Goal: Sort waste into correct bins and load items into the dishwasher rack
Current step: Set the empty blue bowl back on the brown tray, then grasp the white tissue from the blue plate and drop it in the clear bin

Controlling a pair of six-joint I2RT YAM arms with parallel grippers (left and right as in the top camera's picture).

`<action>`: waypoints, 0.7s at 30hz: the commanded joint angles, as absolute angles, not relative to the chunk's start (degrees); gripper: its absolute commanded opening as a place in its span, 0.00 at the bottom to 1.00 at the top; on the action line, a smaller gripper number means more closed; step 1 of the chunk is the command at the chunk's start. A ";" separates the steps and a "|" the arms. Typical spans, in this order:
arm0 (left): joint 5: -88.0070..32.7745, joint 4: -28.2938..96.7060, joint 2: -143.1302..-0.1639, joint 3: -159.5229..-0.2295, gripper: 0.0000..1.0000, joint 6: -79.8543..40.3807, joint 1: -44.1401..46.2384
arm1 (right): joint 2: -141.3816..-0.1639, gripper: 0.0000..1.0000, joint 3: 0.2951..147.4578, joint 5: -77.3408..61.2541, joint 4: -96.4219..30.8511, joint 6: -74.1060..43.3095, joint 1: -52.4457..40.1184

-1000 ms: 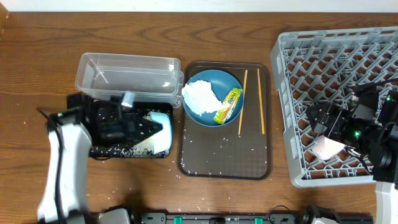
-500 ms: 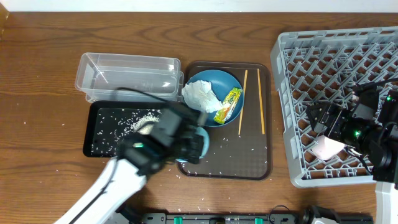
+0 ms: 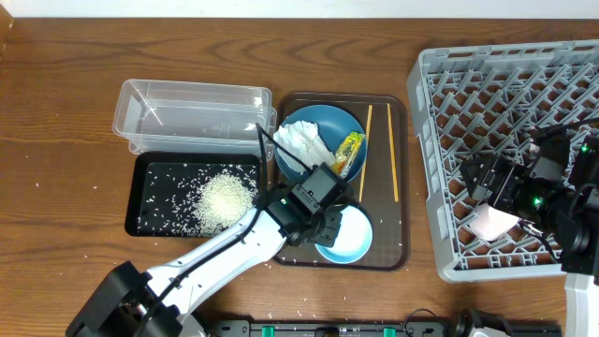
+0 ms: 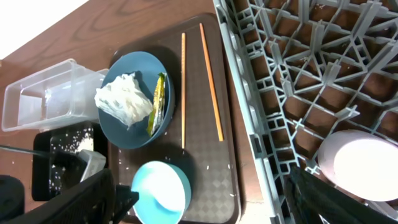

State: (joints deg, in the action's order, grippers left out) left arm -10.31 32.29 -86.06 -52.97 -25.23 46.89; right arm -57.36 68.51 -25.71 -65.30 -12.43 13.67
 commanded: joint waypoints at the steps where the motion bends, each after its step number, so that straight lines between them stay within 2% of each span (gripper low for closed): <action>1: -9.30 34.96 -82.21 -57.21 0.32 -25.58 46.83 | -57.39 0.85 68.77 -28.25 -64.73 -9.85 12.97; 6: -8.64 41.34 -74.28 -58.28 0.42 -25.65 42.89 | -57.39 0.85 68.75 -33.34 -62.81 -7.33 9.06; 11: -7.33 50.17 -65.69 -58.28 0.52 -25.82 31.79 | -58.02 0.80 67.90 -32.27 -58.30 -6.76 -2.37; 13: -7.33 52.77 -62.15 -58.28 0.55 -25.80 25.65 | -59.79 0.76 67.70 -25.56 -55.94 -9.56 -9.26; 16: -8.38 54.87 -57.93 -58.28 0.56 -24.69 19.14 | -62.74 0.76 67.70 -15.73 -53.80 -13.37 -15.64; 21: -11.55 52.16 -55.90 -58.26 0.57 -15.03 16.86 | -65.25 0.84 67.70 -10.55 -51.92 -16.34 -18.68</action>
State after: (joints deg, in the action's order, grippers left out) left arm -9.65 53.28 -55.68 -57.30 -21.41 17.21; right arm -65.25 68.10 -17.06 -52.42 -13.28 -18.00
